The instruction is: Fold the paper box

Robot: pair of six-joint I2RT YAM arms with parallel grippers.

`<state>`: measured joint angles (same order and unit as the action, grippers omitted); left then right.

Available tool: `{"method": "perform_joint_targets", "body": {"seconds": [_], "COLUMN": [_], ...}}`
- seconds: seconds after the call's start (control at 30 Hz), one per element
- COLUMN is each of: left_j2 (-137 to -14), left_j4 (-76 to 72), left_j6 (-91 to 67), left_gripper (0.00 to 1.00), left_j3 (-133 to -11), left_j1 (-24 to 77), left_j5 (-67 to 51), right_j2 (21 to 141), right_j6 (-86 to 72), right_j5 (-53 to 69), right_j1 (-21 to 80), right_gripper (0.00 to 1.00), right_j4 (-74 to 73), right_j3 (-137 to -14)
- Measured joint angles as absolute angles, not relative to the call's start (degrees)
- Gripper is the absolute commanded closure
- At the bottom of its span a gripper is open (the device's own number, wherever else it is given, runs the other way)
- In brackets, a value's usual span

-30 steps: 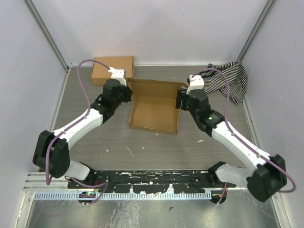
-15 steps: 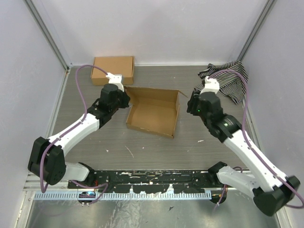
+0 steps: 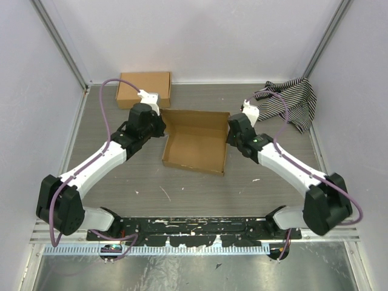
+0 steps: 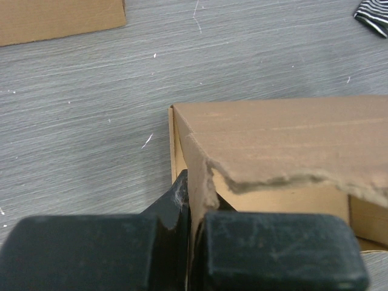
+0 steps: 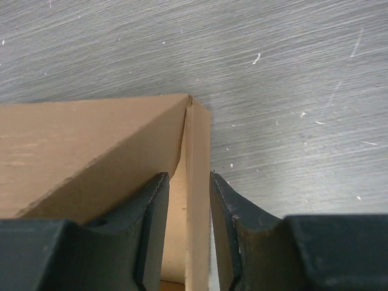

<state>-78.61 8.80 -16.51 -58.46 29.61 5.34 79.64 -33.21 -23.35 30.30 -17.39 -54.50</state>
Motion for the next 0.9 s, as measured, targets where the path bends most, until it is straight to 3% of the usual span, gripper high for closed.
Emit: {"method": "perform_joint_targets", "body": {"seconds": [0.37, 0.73, 0.9], "left_j2": [-80.75, -76.09, -74.96], "left_j4": [11.84, 11.64, 11.66], "left_j6": [-14.31, -14.17, -14.22], "left_gripper": [0.94, 0.95, 0.91], "left_j3": [-61.58, -56.34, -55.2], "left_j1": [29.41, 30.11, 30.09], "left_j5": [5.74, 4.14, 4.16], "right_j2": [80.07, 49.71, 44.42], "right_j6": [-32.67, -30.41, -30.3], "right_j5": [-21.56, -31.09, -34.85], "right_j1": [29.95, 30.52, 30.52], "right_gripper": [0.61, 0.6, 0.61], "right_j4": [-14.7, -30.85, -38.35], "right_j3": [-54.41, -54.11, -58.37]}}
